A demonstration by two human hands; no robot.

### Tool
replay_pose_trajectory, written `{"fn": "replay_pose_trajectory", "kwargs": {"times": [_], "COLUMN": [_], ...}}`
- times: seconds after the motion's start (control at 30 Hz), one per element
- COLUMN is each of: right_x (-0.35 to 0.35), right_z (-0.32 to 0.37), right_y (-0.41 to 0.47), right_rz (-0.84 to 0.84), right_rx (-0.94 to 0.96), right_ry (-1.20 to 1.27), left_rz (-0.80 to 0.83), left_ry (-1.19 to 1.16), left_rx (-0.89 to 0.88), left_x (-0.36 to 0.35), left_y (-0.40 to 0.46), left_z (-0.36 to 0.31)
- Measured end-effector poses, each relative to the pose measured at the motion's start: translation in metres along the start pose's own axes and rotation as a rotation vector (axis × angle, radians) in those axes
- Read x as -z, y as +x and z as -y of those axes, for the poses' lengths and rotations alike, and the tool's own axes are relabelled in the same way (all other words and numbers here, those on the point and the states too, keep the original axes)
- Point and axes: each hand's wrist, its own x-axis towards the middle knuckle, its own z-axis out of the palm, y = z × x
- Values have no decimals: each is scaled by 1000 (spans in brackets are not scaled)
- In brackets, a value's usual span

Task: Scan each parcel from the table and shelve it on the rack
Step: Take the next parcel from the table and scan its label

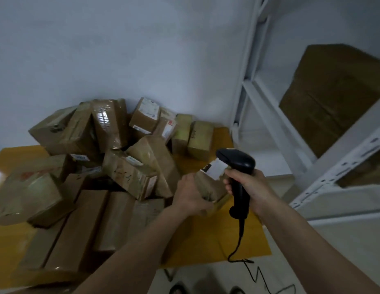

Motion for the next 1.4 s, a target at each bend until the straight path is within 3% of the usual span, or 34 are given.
{"fn": "replay_pose_trajectory", "kwargs": {"times": [0.23, 0.47, 0.53, 0.7, 0.93, 1.1, 1.2, 1.4], "right_x": [35, 44, 43, 36, 27, 33, 41, 54], "right_z": [-37, -53, -56, -62, -69, -73, -69, -64], "right_y": [16, 29, 37, 61, 83, 82, 80, 67], "right_rz": [-57, -118, -149, -188, -129, -127, -163, -177], "right_rx": [-132, -194, -197, -183, -224, -258, -244, -217], "right_ry": [-21, -78, -108, -278, -385, -421, -384, -300], "left_rz": [158, 253, 247, 193, 250, 351, 330, 336], "left_ry": [183, 124, -42, -778, -1083, -1264, -1363, -1251], "left_rx": [61, 233, 355, 928, 1211, 1144, 1105, 753], "left_x": [-50, -59, -56, -49, -61, -69, -67, -56], "left_y": [-5, -4, 0, 6, 6, 10, 4, -3], "left_z": [22, 48, 47, 48, 66, 66, 60, 60]}}
